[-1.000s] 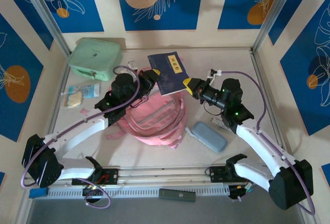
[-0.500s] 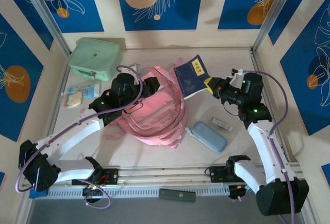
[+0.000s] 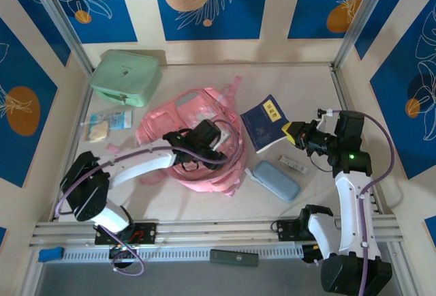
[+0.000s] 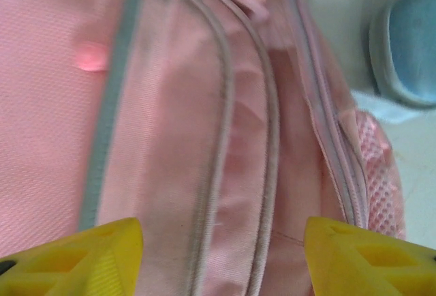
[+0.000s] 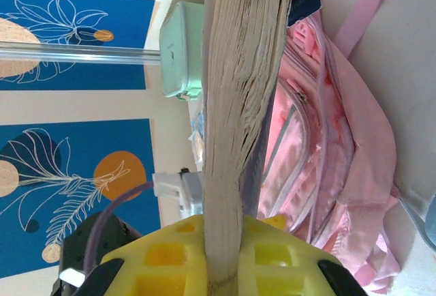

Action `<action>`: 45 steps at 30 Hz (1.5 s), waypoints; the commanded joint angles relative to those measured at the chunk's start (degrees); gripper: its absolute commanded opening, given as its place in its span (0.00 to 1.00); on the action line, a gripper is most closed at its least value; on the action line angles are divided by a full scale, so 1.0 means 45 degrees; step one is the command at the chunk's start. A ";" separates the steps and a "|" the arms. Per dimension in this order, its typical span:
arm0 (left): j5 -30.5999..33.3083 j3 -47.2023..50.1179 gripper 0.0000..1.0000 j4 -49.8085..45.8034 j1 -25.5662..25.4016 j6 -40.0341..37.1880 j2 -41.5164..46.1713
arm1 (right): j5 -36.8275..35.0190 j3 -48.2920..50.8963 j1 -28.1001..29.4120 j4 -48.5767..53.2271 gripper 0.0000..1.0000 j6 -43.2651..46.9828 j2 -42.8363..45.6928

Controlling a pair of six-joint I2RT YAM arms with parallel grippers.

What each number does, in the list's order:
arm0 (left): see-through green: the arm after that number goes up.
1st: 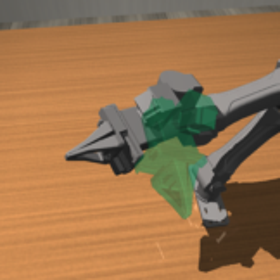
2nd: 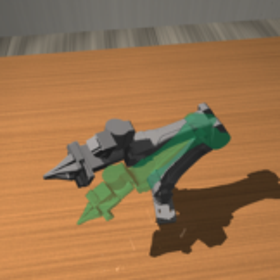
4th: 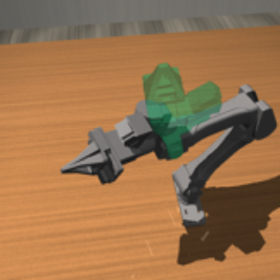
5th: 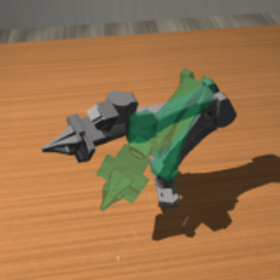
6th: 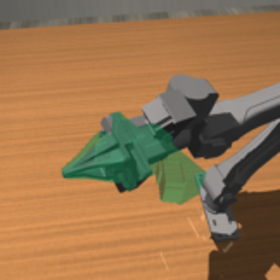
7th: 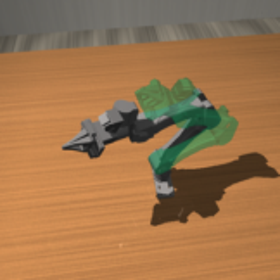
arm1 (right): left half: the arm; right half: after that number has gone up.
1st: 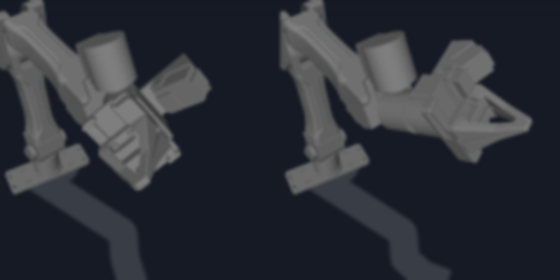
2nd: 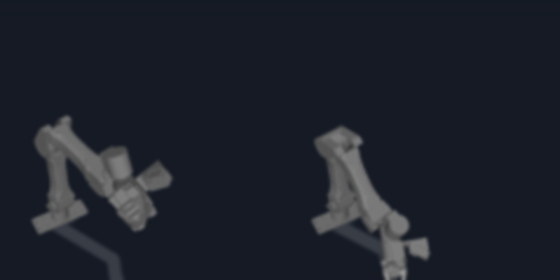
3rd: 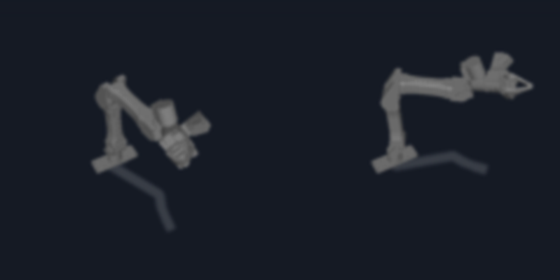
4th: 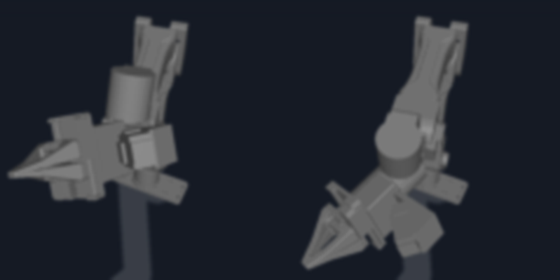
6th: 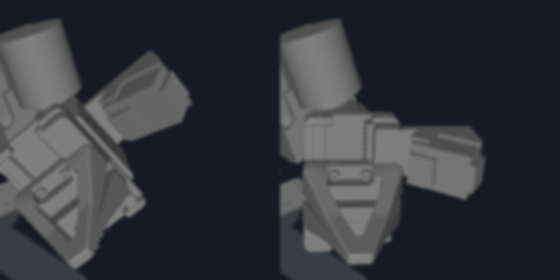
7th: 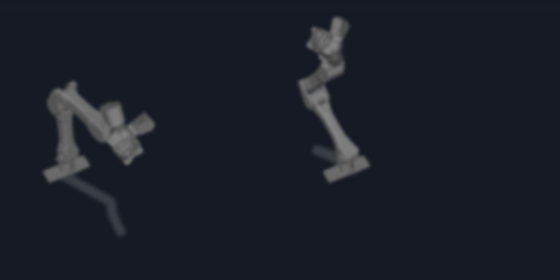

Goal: Pack books, pencil case, and school supplies into a backpack

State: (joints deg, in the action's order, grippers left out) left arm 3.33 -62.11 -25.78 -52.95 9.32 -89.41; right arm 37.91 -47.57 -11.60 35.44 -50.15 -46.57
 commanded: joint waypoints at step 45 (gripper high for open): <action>0.4321 -0.5410 0.00 -0.1401 0.1778 -0.2674 0.0731 | 0.0039 -0.0606 -0.0183 0.4572 0.00 0.2462 0.1519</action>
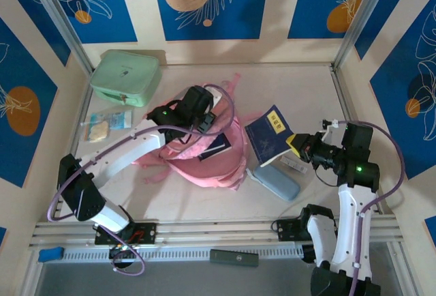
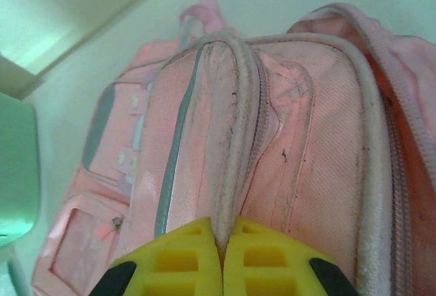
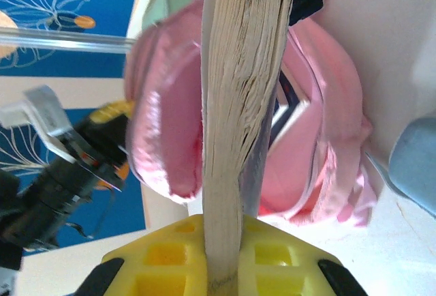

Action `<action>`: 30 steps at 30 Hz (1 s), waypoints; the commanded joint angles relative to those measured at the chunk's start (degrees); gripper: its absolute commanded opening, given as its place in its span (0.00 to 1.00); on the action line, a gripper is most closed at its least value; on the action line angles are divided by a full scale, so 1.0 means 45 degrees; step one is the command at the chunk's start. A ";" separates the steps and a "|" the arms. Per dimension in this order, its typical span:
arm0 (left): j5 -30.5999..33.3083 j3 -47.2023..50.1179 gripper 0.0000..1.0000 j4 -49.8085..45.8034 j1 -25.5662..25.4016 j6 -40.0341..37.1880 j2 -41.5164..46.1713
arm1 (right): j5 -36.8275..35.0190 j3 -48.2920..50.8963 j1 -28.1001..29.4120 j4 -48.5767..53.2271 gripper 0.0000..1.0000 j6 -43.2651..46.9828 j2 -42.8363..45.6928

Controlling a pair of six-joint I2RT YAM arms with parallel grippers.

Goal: Pack books, pencil case, and school supplies into a backpack

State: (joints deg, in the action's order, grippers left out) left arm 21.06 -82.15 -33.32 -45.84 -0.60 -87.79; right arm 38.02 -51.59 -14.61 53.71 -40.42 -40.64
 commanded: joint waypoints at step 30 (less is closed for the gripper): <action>-0.0676 -0.0961 0.00 0.1046 0.0393 0.0449 0.0886 | -0.8447 0.2132 1.0376 -1.8337 0.00 -0.6421 -0.9928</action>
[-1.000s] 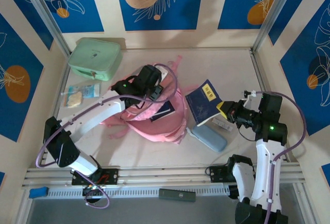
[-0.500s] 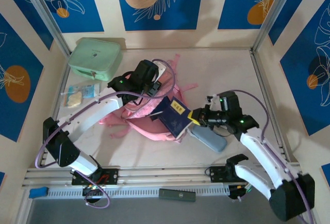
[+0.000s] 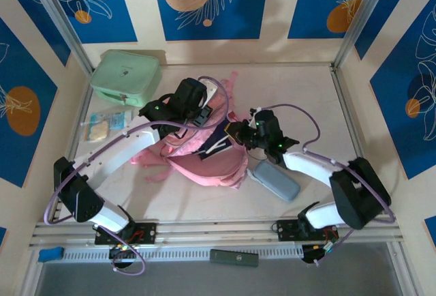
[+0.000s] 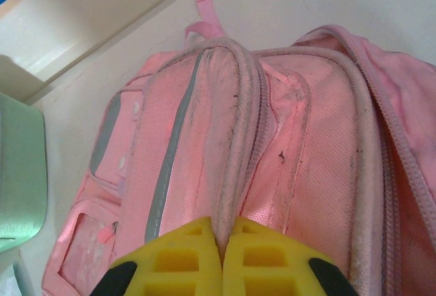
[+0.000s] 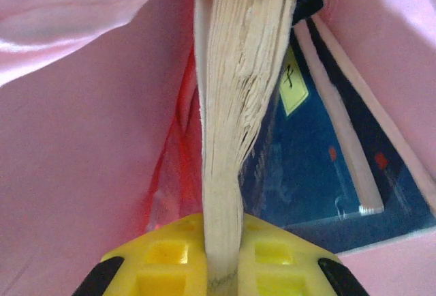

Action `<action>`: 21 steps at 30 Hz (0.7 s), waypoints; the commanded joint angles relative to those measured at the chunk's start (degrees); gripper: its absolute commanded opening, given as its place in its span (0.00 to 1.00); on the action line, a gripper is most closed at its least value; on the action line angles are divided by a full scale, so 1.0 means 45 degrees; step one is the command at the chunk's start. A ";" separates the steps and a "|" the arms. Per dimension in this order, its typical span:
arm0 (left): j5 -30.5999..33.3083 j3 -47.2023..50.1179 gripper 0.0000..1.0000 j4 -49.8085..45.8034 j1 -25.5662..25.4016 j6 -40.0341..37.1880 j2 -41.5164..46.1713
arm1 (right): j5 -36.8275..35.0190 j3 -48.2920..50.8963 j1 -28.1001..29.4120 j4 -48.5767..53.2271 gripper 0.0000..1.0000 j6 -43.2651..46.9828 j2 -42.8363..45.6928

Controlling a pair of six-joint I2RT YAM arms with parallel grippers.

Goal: Pack books, pencil case, and school supplies into a backpack

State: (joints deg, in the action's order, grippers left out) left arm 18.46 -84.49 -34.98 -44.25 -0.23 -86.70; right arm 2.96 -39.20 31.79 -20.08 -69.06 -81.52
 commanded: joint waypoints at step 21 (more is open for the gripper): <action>-0.0255 -0.0223 0.00 0.1717 0.0224 0.1218 0.0624 | -0.1872 -0.1862 0.1004 0.4382 0.26 0.1636 -0.0442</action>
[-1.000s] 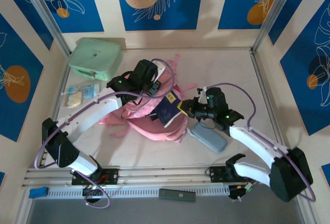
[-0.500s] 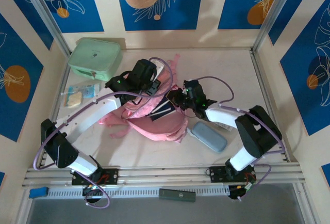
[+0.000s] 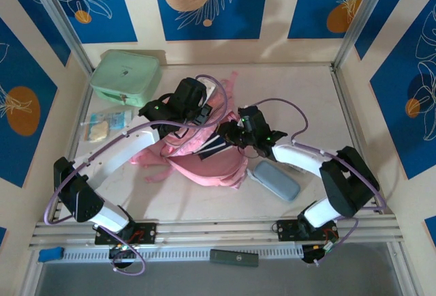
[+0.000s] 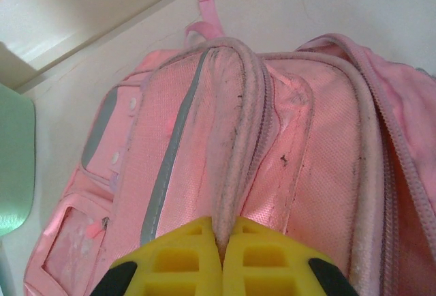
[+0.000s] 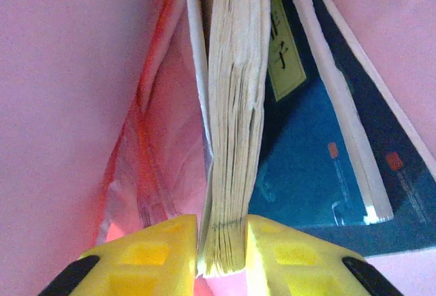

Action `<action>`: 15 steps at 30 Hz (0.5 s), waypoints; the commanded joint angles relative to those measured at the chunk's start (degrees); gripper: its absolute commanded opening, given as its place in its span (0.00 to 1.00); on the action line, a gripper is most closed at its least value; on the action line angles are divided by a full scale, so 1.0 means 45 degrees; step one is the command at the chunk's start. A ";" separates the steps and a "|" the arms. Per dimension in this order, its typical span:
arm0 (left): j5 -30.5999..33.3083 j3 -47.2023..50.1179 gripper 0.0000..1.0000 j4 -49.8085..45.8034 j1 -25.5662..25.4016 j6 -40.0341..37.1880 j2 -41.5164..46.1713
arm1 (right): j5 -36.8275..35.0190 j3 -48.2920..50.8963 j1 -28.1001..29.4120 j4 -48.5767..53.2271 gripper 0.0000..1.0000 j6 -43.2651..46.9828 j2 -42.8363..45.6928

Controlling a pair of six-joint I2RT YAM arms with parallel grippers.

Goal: Pack books, pencil case, and school supplies into a backpack

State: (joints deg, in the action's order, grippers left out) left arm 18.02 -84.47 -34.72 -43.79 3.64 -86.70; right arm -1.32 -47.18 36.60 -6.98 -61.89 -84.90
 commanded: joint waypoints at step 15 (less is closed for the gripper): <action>-0.2807 0.1030 0.17 0.1486 0.0213 0.1970 0.0008 | -0.1884 -0.0287 -0.0504 0.5725 0.29 0.1522 0.4527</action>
State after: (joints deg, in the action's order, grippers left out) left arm 11.16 -80.66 -32.71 -43.22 8.56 -86.78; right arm -8.23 -47.16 34.26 13.04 -58.37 -68.29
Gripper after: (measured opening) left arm 0.119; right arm 0.290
